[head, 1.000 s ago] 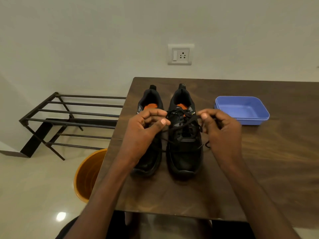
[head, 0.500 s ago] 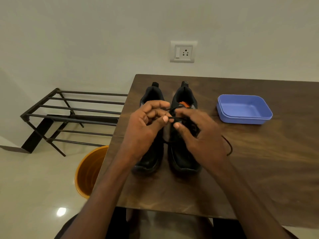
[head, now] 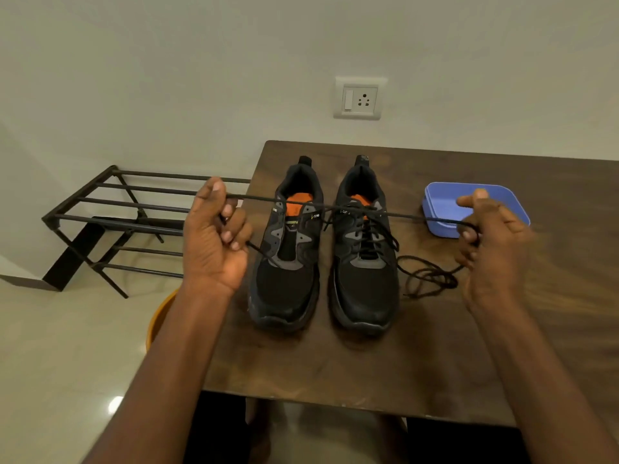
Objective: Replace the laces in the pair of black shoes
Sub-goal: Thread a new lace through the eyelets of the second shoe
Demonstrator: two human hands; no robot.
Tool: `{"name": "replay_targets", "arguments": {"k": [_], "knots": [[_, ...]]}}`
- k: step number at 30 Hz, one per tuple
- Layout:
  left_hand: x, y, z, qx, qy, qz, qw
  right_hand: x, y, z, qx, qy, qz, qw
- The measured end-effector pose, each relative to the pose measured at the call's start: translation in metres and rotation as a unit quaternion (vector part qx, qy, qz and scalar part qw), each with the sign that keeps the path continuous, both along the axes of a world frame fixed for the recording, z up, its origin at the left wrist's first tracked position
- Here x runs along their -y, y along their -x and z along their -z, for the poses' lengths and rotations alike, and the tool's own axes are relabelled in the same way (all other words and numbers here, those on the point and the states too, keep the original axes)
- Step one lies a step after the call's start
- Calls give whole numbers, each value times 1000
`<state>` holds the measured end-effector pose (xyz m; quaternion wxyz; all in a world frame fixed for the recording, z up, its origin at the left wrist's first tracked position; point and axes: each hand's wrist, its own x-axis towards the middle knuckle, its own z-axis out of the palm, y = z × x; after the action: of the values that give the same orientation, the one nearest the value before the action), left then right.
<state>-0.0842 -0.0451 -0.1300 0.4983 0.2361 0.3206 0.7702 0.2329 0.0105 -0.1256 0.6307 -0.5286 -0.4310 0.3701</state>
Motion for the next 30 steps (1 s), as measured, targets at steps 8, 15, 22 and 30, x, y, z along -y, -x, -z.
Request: {"name": "replay_targets", "arguments": {"k": [8, 15, 22, 30], "knots": [[3, -47, -5, -298, 32, 36, 953, 24, 63, 8, 392, -172, -169, 888], [0, -42, -5, -244, 21, 54, 968, 32, 63, -3, 167, -70, -248, 952], [5, -56, -10, -316, 52, 142, 937, 41, 85, 3, 158, -50, -325, 931], [5, -24, -7, -388, 96, 74, 913, 31, 73, 13, 453, -116, -67, 881]]}}
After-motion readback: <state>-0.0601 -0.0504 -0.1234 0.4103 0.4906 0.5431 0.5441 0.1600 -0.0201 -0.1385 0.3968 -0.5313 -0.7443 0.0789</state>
